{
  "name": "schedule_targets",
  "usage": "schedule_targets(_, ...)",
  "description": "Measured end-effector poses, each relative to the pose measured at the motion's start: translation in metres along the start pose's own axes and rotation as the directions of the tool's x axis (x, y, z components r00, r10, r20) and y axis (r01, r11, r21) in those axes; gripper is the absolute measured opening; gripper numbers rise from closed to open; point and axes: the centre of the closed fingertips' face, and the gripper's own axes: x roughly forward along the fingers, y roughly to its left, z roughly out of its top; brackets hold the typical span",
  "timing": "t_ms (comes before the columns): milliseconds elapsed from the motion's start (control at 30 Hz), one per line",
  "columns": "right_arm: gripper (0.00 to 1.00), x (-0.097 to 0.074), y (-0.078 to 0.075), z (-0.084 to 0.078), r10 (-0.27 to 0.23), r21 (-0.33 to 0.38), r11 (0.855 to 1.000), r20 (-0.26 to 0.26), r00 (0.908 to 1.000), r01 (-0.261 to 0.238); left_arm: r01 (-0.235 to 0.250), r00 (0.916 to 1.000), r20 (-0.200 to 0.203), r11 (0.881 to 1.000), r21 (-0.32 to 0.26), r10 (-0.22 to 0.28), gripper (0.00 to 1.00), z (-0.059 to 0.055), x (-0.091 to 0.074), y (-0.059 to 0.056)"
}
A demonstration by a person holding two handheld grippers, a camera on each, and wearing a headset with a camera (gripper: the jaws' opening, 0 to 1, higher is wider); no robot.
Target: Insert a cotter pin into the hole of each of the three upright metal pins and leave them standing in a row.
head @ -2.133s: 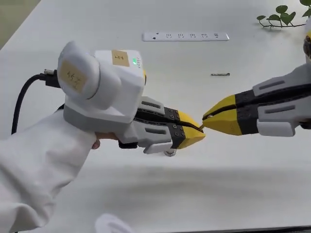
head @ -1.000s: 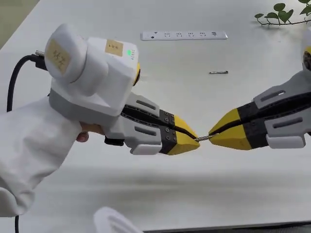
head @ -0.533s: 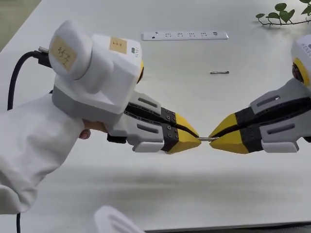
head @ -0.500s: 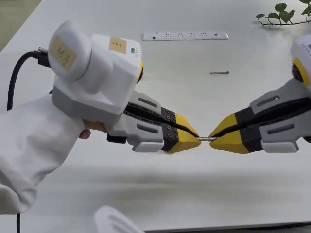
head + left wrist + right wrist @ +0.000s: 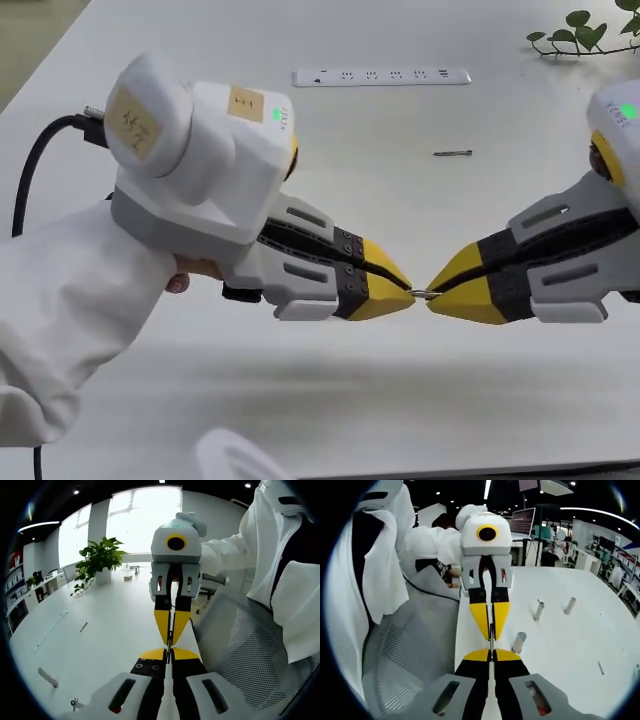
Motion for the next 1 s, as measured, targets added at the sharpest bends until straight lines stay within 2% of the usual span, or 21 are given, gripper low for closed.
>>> schedule_targets(167,0.0,0.0,-0.003,-0.001,-0.01,0.006,1.0,-0.003,0.9999,0.01,-0.014,0.9999,0.005,1.0,0.0,0.014,0.02,-0.001,-0.001,0.004)
schedule_targets(233,0.0,-0.001,-0.006,-0.003,-0.021,0.007,1.0,-0.01,0.9997,0.021,-0.034,0.9994,-0.002,0.999,0.004,0.034,0.08,-0.004,-0.003,0.009)
schedule_targets(300,0.0,-0.001,-0.011,-0.007,-0.037,0.016,0.999,-0.017,0.9992,0.037,-0.074,0.9973,-0.005,0.997,0.006,0.074,0.14,-0.007,-0.006,0.018)
schedule_targets(367,0.0,-0.002,-0.015,-0.01,-0.049,0.022,0.999,-0.026,0.9985,0.049,-0.097,0.9953,-0.006,0.995,0.0,0.097,0.16,-0.01,-0.008,0.024)
schedule_targets(433,0.0,-0.001,-0.021,-0.016,-0.071,0.03,0.997,-0.044,0.9965,0.072,-0.138,0.9901,-0.025,0.99,-0.006,0.138,0.18,-0.016,-0.013,0.035)
schedule_targets(500,0.0,0.001,-0.027,-0.021,-0.089,0.043,0.995,-0.054,0.9946,0.091,-0.182,0.9799,-0.082,0.983,0.006,0.182,0.19,-0.029,-0.017,0.046)
schedule_targets(567,0.0,0.002,-0.031,-0.025,-0.101,0.06,0.993,-0.061,0.993,0.105,-0.2,0.9758,-0.09,0.98,-0.003,0.199,0.2,-0.035,-0.018,0.053)
schedule_targets(667,0.0,0.007,-0.037,-0.03,-0.11,0.076,0.99,-0.069,0.9915,0.115,-0.201,0.9755,-0.095,0.979,-0.02,0.198,0.24,-0.041,-0.018,0.058)
schedule_targets(767,0.0,0.012,-0.041,-0.033,-0.114,0.082,0.989,-0.078,0.9905,0.12,-0.206,0.9758,-0.086,0.977,-0.052,0.201,0.23,-0.044,-0.015,0.063)
schedule_targets(900,0.0,0.018,-0.046,-0.036,-0.113,0.081,0.989,-0.083,0.9901,0.12,-0.201,0.9759,-0.099,0.978,-0.06,0.195,0.25,-0.049,-0.009,0.065)
schedule_targets(1000,0.0,0.022,-0.05,-0.037,-0.113,0.078,0.99,-0.084,0.9901,0.12,-0.189,0.9778,-0.105,0.979,-0.072,0.181,0.23,-0.054,-0.005,0.065)
